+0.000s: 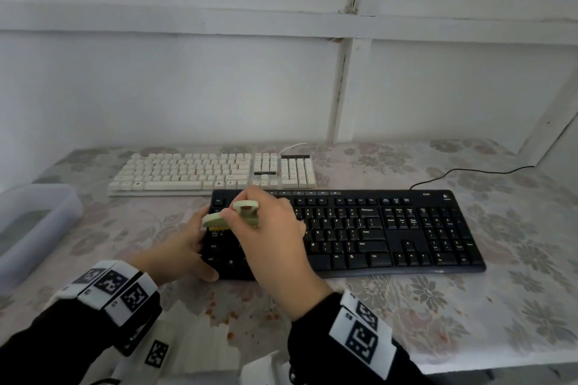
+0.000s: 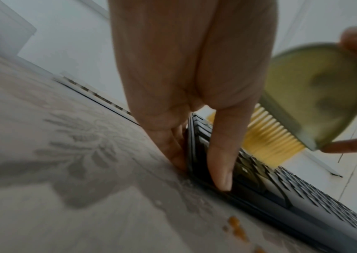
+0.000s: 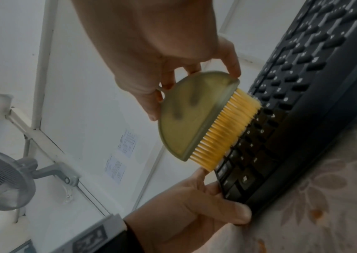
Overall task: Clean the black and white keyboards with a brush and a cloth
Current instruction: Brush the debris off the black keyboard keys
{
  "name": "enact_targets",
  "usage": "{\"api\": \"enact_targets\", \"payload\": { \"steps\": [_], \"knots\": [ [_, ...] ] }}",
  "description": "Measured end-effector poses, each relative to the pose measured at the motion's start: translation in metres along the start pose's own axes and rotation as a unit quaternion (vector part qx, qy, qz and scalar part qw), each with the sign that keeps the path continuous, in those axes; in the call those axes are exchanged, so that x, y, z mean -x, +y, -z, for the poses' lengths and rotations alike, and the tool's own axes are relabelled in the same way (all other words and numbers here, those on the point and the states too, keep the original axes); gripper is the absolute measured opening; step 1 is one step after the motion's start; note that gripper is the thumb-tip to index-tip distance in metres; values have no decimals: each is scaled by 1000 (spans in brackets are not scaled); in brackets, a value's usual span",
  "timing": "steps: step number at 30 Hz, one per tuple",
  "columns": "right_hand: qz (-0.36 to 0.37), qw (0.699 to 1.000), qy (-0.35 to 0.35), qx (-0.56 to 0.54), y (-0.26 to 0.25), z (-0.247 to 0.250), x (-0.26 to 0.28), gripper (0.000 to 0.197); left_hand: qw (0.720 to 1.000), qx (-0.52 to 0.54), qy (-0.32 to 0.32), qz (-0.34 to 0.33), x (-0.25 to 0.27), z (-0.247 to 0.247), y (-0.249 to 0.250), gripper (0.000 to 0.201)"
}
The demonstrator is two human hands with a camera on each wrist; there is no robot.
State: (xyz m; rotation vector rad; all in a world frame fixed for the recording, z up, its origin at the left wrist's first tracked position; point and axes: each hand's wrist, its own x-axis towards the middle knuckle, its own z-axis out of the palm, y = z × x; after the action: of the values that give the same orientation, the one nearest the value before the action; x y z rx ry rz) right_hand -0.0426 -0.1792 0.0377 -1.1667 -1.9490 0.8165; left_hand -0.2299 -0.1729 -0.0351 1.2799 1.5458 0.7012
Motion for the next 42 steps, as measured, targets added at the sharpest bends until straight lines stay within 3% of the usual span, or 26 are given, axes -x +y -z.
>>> {"api": "enact_targets", "payload": {
  "steps": [7,10,15,20,23,27,30,37,42],
  "knots": [
    [-15,995,24,95,2,8,0,10,999,37,7,31,5,-5,7,121],
    [-10,996,40,73,0,13,1,9,999,37,6,29,5,-5,6,125],
    [-24,999,-4,35,-6,-4,6,13,1000,2,13,15,4,-6,7,116],
    [-62,995,60,54,13,17,7,9,999,23,5,33,5,-7,7,122],
    [-40,994,88,46,15,29,10,9,999,20,3,33,5,-7,9,124],
    [-7,999,32,-34,-1,11,12,10,1000,17,7,18,4,-6,9,119],
    [-3,1000,-4,13,-3,-7,9,11,1000,-16,6,2,5,-5,9,119],
    [-31,993,89,67,28,32,11,10,999,40,3,31,8,-7,9,119],
    [-31,991,112,-69,47,60,16,17,999,42,2,29,6,-6,7,123]
  ]
}}
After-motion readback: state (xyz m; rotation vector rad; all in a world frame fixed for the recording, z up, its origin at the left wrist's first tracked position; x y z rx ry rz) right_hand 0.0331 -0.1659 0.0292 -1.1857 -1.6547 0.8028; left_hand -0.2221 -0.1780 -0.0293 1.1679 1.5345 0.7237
